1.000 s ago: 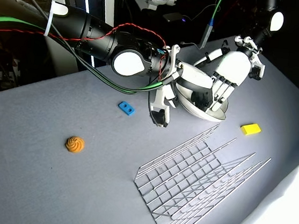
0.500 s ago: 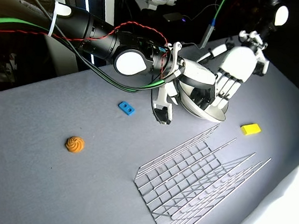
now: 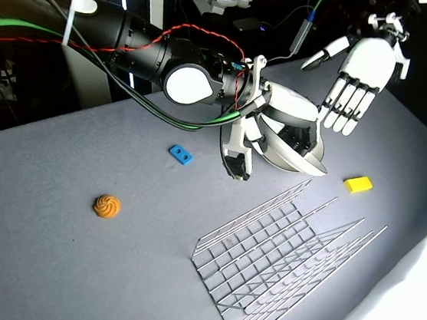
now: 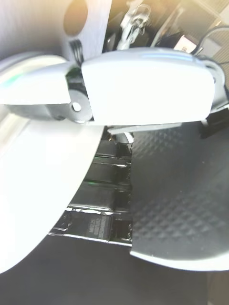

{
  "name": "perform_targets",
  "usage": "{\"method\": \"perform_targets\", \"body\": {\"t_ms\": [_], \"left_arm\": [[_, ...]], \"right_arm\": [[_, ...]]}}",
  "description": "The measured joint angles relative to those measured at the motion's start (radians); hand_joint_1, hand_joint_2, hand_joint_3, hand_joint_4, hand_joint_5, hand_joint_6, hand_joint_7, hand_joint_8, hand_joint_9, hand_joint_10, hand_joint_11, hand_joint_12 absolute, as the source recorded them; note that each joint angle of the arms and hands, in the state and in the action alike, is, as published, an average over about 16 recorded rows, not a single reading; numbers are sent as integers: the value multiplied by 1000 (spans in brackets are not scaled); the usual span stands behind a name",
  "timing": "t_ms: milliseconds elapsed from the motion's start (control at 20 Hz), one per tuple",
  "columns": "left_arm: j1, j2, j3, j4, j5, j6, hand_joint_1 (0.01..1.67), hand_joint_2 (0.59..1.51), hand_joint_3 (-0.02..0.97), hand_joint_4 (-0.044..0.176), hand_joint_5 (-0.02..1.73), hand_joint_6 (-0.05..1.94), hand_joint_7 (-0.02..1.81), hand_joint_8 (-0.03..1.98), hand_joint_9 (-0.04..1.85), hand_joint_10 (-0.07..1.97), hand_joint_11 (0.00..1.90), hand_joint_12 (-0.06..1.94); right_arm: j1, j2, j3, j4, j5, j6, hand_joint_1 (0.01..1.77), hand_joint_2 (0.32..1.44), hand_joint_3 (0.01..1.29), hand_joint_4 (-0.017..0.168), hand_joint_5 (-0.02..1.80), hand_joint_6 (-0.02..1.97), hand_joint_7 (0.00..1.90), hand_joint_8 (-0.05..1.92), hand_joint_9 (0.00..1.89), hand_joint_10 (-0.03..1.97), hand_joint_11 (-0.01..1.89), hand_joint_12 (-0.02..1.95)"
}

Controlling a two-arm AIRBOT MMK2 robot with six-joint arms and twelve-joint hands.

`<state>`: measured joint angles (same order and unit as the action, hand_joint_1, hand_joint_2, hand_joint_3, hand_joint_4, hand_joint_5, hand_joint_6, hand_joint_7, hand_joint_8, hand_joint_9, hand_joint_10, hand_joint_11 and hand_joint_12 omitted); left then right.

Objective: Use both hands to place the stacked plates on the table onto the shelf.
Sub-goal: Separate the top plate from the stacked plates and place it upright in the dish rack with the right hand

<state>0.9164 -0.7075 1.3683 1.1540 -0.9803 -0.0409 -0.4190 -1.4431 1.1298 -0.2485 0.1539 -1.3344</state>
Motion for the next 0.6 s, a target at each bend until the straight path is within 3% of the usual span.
{"method": "perform_targets", "body": {"t_ms": [300,600], "left_arm": [[-32,48,-16,23,-14,-24,18,1076,11,-3,22,8,32,-10,26,4,20,11],[-55,64,-5,50,-21,-35,17,1074,10,-2,23,8,43,-10,31,4,22,11]], "right_arm": [[49,19,-38,10,-8,3,1295,965,20,5,872,1081,984,903,913,1073,738,1073],[90,33,-80,31,-14,6,1318,985,19,5,936,1014,1046,870,902,1058,724,1069]]}}
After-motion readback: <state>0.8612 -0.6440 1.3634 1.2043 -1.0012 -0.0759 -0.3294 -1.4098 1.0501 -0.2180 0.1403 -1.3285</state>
